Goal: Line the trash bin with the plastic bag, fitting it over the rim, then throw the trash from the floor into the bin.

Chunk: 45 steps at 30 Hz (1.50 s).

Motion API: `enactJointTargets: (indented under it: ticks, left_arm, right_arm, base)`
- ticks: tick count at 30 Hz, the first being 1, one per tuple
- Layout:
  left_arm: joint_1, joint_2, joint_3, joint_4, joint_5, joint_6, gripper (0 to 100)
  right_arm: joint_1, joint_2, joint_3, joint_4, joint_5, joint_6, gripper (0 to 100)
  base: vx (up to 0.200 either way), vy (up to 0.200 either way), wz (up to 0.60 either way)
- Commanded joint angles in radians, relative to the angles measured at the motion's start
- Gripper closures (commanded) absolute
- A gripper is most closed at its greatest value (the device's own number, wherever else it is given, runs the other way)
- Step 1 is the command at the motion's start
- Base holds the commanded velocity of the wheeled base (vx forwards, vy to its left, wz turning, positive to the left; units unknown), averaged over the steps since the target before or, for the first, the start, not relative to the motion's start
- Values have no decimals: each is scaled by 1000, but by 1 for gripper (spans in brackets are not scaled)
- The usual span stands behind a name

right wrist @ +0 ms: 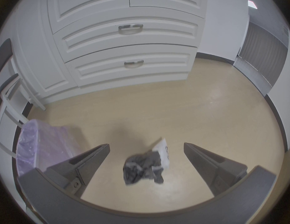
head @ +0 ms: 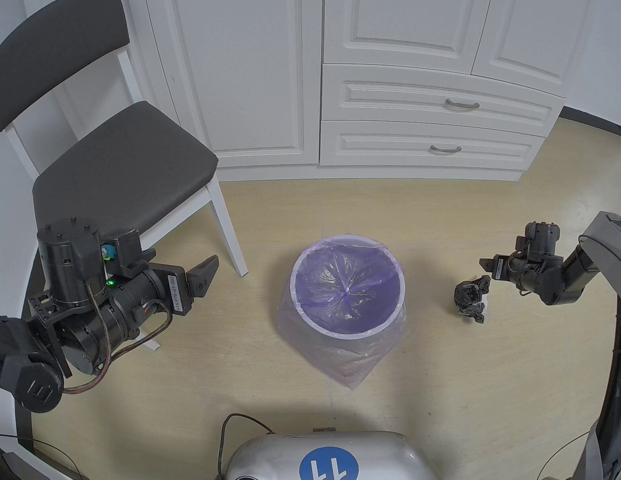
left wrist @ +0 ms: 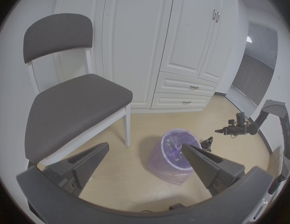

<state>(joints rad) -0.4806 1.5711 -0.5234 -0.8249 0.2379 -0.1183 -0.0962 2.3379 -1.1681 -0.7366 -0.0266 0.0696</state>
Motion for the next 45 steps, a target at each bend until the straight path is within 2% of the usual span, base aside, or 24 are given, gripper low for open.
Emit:
enactJointTargets:
  ticks: [1, 5, 11, 17, 20, 22, 23, 25, 27, 30, 31, 32, 34, 37, 39, 40, 45]
  left_arm:
    - [-1, -80, 2, 6, -2, 9, 0]
    - [-7, -112, 6, -7, 1, 11, 0]
    - [-44, -230, 28, 9, 1, 46, 0]
    - [-46, -276, 63, -3, 1, 89, 0]
    - [-49, -286, 71, -8, 3, 94, 0]
    - [-49, -286, 71, -8, 3, 94, 0]
    - [-58, -302, 94, -10, 3, 95, 0]
    - [-70, -336, 122, -10, 4, 98, 0]
    - [-75, -371, 141, -8, 6, 111, 0]
    - [-55, -464, 180, 21, 6, 169, 0]
    - [-55, -464, 180, 21, 6, 169, 0]
    - [-33, -497, 178, 61, 17, 174, 0]
    - [-19, -513, 160, 109, 21, 174, 0]
    - [-6, -549, 94, 260, 21, 167, 0]
    - [-3, -554, 88, 283, 21, 166, 0]
    - [10, -563, 89, 305, 18, 158, 0]
    - [19, -557, 68, 316, 14, 128, 0]
  right_arm:
    - [7, -187, 189, 28, -1, 35, 0]
    - [15, -298, 295, 80, -1, 102, 0]
    - [23, -519, 476, 69, 2, 108, 0]
    - [85, -718, 614, 114, -4, 107, 0]
    - [116, -839, 682, 186, -21, 108, 0]
    - [116, -839, 682, 186, -21, 108, 0]
    - [131, -934, 722, 255, -33, 116, 0]
    - [138, -1009, 736, 307, -39, 124, 0]
    - [139, -1069, 734, 362, -42, 124, 0]
    - [158, -1213, 703, 545, -42, 122, 0]
    - [158, -1213, 703, 545, -42, 122, 0]
    - [162, -1263, 657, 660, -41, 121, 0]
    - [167, -1275, 611, 730, -41, 121, 0]
    - [171, -1247, 469, 904, -35, 125, 0]
    - [171, -1229, 438, 942, -32, 127, 0]
    - [173, -1178, 378, 1011, -27, 136, 0]
    - [168, -988, 248, 1045, -26, 187, 0]
  base:
    - [0, 0, 0]
    - [0, 0, 0]
    - [0, 0, 0]
    - [0, 0, 0]
    - [0, 0, 0]
    - [0, 0, 0]
    - [0, 0, 0]
    - [0, 0, 0]
    - [0, 0, 0]
    - [0, 0, 0]
    - [0, 0, 0]
    - [0, 0, 0]
    - [0, 0, 0]
    - [0, 0, 0]
    - [0, 0, 0]
    - [0, 0, 0]
    - [0, 0, 0]
